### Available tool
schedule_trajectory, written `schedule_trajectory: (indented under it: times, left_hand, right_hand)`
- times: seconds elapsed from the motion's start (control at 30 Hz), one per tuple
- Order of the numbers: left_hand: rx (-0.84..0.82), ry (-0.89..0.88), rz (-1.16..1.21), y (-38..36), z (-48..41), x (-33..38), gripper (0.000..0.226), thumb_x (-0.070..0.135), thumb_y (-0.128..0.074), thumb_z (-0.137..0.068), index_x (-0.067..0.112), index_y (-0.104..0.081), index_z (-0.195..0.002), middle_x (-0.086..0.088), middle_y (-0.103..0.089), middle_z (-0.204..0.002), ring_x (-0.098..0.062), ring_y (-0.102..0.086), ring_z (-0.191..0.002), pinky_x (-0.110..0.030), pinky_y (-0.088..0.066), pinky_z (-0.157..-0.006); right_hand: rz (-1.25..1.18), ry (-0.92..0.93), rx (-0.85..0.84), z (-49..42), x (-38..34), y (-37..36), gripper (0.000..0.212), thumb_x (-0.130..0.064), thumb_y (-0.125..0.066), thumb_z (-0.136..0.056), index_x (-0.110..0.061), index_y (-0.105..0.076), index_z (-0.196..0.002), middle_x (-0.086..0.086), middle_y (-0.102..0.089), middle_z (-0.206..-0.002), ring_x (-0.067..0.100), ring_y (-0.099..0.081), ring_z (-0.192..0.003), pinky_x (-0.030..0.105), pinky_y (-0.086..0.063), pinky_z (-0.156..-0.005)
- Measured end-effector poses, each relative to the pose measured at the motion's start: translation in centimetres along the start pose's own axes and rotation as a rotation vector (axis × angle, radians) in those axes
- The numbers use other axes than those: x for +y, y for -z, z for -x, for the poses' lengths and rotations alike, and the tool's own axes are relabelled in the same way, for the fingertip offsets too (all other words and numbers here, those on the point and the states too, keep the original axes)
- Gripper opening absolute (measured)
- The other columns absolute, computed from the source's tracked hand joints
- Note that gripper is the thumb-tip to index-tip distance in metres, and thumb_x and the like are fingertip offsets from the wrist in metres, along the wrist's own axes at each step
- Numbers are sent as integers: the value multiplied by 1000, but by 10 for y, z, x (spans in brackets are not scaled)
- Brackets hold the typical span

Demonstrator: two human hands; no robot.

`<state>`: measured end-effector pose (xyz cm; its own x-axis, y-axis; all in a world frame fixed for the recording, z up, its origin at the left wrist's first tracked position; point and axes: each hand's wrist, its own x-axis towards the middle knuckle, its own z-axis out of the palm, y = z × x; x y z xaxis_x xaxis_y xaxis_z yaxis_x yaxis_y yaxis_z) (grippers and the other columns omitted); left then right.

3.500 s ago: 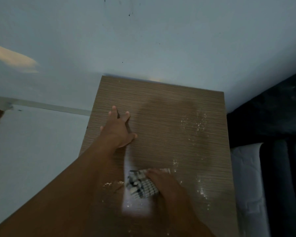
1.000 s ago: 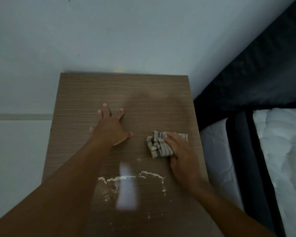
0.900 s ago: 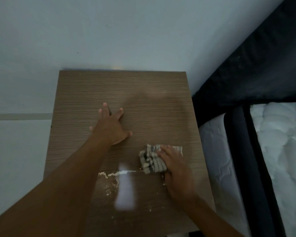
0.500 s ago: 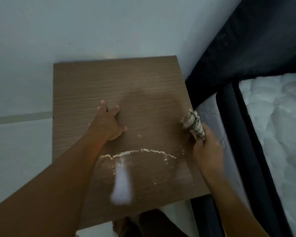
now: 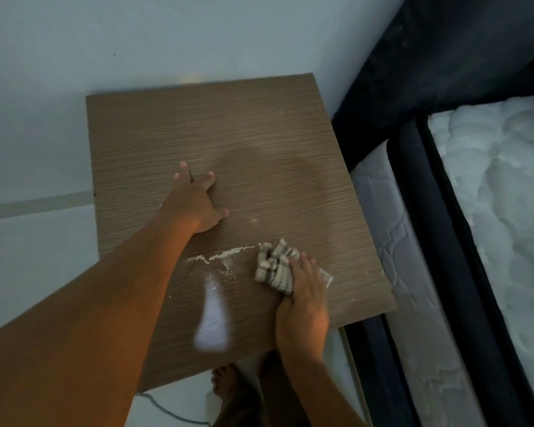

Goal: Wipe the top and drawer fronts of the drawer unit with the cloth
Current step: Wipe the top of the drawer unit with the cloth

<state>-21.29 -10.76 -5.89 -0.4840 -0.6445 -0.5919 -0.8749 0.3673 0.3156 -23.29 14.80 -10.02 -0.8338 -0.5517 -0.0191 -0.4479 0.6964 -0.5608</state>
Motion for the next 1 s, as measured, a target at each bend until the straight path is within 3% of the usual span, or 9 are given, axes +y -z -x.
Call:
schedule_trajectory:
  times: [0.07,0.17,0.3,0.43,0.5,0.63,0.73,0.9,1.0]
  left_hand:
    - [2,-4,1,0,1,0,88,44,-67,-86,30,-13,-155,-7,23,-161,-27,10,-150,-47,-13,-120]
    - [5,-4,-7,-3,2,-2,89,44,-67,-86,31,-13,-155,-7,22,-161,-28,10,-150,-49,-13,-120]
    - [6,-6,-12,-9,3,-4,89,45,-66,-86,31,-11,-154,-8,23,-161,-29,12,-150,-57,-14,-118]
    - [5,-8,-6,-11,5,-2,89,44,-68,-85,31,-12,-154,-8,24,-161,-30,12,-149,-58,-14,-118]
    - [4,-9,-3,-11,5,-2,89,43,-68,-85,31,-13,-154,-8,23,-161,-30,12,-149,-57,-14,-118]
    - [0,-3,-2,-11,4,-3,89,43,-67,-86,31,-13,-154,-6,24,-161,-29,12,-150,-57,-14,-118]
    - [-3,-7,-18,-11,4,-4,89,45,-67,-86,31,-11,-154,-7,24,-161,-30,12,-149,-58,-15,-117]
    - [-15,-4,-32,-10,4,-3,89,46,-66,-86,32,-10,-155,-8,25,-160,-30,12,-149,-59,-17,-117]
    - [-11,-4,-19,-9,5,-3,89,45,-67,-86,32,-11,-154,-8,24,-161,-29,12,-149,-59,-17,-117]
  right_hand:
    - [-28,6,-35,20,-10,-3,51,-5,-37,-88,-17,-54,-135,-4,-48,-145,9,-33,-140,44,-30,-116]
    - [-149,-186,-24,27,-26,17,56,-2,-42,-91,-33,-48,-138,-20,-45,-142,-1,-37,-134,37,-33,-114]
    - [-248,-383,164,-4,-13,65,66,7,-45,-86,-35,-46,-137,-15,-54,-131,3,-48,-120,32,-41,-101]
    - [-90,-446,232,-41,41,81,52,-4,-43,-93,-26,-46,-140,-2,-55,-139,18,-49,-129,45,-43,-105]
    - [-48,-469,192,-43,58,73,52,-5,-41,-93,-24,-44,-142,1,-51,-143,21,-44,-134,48,-39,-109]
    - [19,-447,224,-21,50,41,58,3,-42,-93,-16,-36,-148,2,-34,-156,15,-19,-148,39,-17,-121]
    - [-1,-417,277,4,25,18,62,10,-45,-88,-11,-39,-146,7,-33,-156,19,-18,-148,44,-14,-121]
    - [-150,-416,146,38,-32,-8,60,2,-37,-91,-23,-36,-145,-8,-28,-155,10,-12,-148,47,-14,-122]
    - [-332,-409,34,39,-61,2,55,-6,-35,-96,-31,-36,-145,-14,-34,-152,5,-21,-145,42,-22,-120]
